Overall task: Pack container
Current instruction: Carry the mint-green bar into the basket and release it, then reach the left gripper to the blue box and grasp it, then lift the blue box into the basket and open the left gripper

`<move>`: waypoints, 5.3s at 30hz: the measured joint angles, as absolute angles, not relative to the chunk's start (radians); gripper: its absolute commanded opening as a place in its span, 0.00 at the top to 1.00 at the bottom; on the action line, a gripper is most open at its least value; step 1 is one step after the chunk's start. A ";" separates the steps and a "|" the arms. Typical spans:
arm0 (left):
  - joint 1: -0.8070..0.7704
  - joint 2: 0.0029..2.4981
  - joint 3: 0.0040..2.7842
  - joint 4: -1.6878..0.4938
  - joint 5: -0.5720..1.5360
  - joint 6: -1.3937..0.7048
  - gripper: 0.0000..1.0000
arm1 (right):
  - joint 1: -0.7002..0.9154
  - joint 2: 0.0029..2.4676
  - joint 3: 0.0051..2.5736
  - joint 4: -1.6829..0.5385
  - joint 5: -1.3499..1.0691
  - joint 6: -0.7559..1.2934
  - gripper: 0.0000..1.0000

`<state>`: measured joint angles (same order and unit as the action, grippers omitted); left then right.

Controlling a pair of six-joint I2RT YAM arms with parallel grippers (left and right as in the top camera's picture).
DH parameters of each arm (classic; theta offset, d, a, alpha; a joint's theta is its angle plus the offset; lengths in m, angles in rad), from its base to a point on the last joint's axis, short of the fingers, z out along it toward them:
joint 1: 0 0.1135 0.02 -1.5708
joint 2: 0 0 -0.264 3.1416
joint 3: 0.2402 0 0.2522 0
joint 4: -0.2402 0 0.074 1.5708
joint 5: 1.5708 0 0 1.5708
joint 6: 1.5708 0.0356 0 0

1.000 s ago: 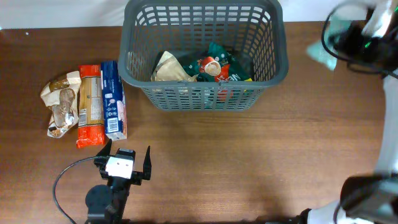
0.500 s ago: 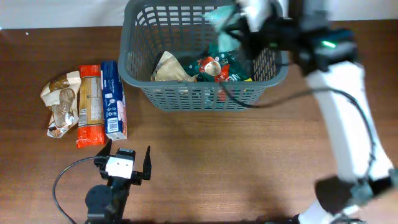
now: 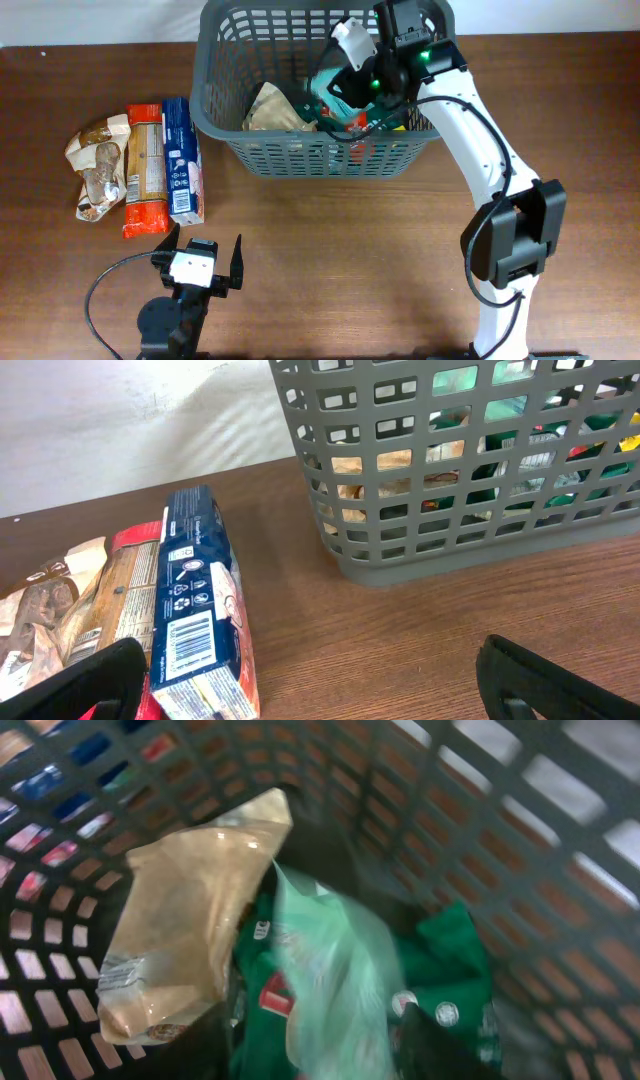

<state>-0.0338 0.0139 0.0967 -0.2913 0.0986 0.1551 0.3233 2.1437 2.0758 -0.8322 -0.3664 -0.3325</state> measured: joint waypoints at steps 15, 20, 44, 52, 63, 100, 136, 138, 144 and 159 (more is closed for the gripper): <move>-0.034 0.014 0.097 -0.290 0.098 0.155 0.01 | 0.130 1.894 2.421 -1.084 -0.163 -0.081 0.22; -0.034 0.014 0.097 -0.242 0.098 0.156 0.01 | -0.068 1.782 2.477 -1.160 -0.138 -0.025 0.15; 0.105 0.568 0.547 -0.466 -0.004 -0.050 0.01 | -0.416 1.907 2.140 -1.295 -0.128 0.166 0.01; 0.275 1.195 1.102 -0.768 0.107 0.032 0.01 | -0.416 1.907 2.128 -1.295 -0.128 0.173 0.01; 0.294 1.549 1.382 -0.823 0.268 0.061 0.08 | -0.416 1.907 2.128 -1.295 -0.128 0.177 0.01; 0.214 1.980 1.581 -1.077 0.167 0.064 0.98 | -0.416 1.907 2.128 -1.295 -0.128 0.177 0.01; -0.286 2.080 2.458 -1.298 0.429 1.114 0.98 | -0.416 1.907 2.128 -1.295 -0.128 0.176 0.01; -0.286 2.127 2.436 -1.300 0.416 1.132 0.98 | -0.416 1.907 2.128 -1.294 -0.128 0.176 0.01; -0.286 2.249 2.409 -1.318 0.347 1.156 0.98 | -0.416 1.907 2.128 -1.295 -0.128 0.177 0.01; -0.256 2.202 2.636 -1.475 0.100 0.970 0.01 | -0.416 1.907 2.127 -1.294 -0.128 0.176 0.01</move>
<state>-0.2562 2.2024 2.6362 -1.4754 0.1001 0.9699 -0.4164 1.9072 2.1273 -1.2942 -0.1276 0.1761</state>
